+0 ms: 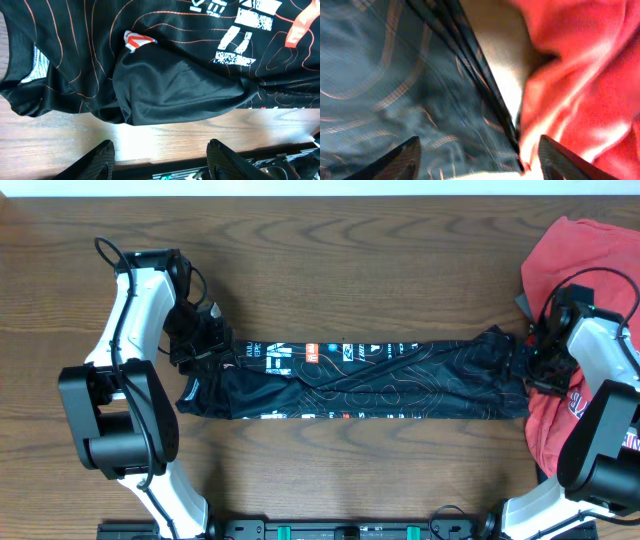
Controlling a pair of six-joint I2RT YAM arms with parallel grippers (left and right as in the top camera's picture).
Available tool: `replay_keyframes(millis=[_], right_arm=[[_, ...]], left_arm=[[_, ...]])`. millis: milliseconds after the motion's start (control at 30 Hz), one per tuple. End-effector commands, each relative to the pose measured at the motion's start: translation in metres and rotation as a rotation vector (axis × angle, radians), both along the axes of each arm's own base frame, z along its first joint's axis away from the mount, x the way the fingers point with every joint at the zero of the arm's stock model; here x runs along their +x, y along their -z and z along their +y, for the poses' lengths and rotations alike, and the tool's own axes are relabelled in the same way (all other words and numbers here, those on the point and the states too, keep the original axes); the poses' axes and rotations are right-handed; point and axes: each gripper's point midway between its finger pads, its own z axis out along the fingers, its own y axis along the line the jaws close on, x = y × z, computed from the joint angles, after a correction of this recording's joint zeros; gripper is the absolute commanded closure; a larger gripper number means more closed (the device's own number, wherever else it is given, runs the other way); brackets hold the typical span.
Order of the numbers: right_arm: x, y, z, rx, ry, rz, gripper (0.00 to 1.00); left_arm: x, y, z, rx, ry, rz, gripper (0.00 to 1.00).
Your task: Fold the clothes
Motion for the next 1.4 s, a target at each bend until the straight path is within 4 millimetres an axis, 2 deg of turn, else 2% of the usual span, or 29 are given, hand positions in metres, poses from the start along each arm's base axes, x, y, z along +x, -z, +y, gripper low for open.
replay_keyframes(millis=[0,333,800,900,1000,1200,1367], right_arm=[[0.010,-0.008,0.002,0.025,-0.045,-0.053,0.25],[0.013,-0.002,0.003,0.026,-0.047,-0.075,0.24],[0.011,0.031,0.011,0.047,-0.053,-0.097,0.24],[0.009,0.037,0.018,0.082,-0.054,-0.107,0.25],[0.005,0.043,0.023,0.106,-0.055,-0.109,0.32],[0.003,0.046,0.025,0.111,-0.054,-0.108,0.62],[0.006,0.045,0.027,0.125,-0.055,-0.125,0.80]], left_arm=[[-0.001,0.000,0.001,0.005,0.004,0.001,0.39],[0.001,0.001,0.001,0.005,0.004,-0.007,0.39],[0.003,0.001,0.001,0.006,0.004,-0.014,0.39],[0.003,0.001,0.001,0.006,0.004,-0.014,0.38],[0.003,0.001,0.001,0.006,0.004,-0.014,0.39],[0.003,0.001,0.001,0.006,0.004,-0.014,0.39],[0.003,0.001,0.001,0.006,0.004,-0.014,0.38]])
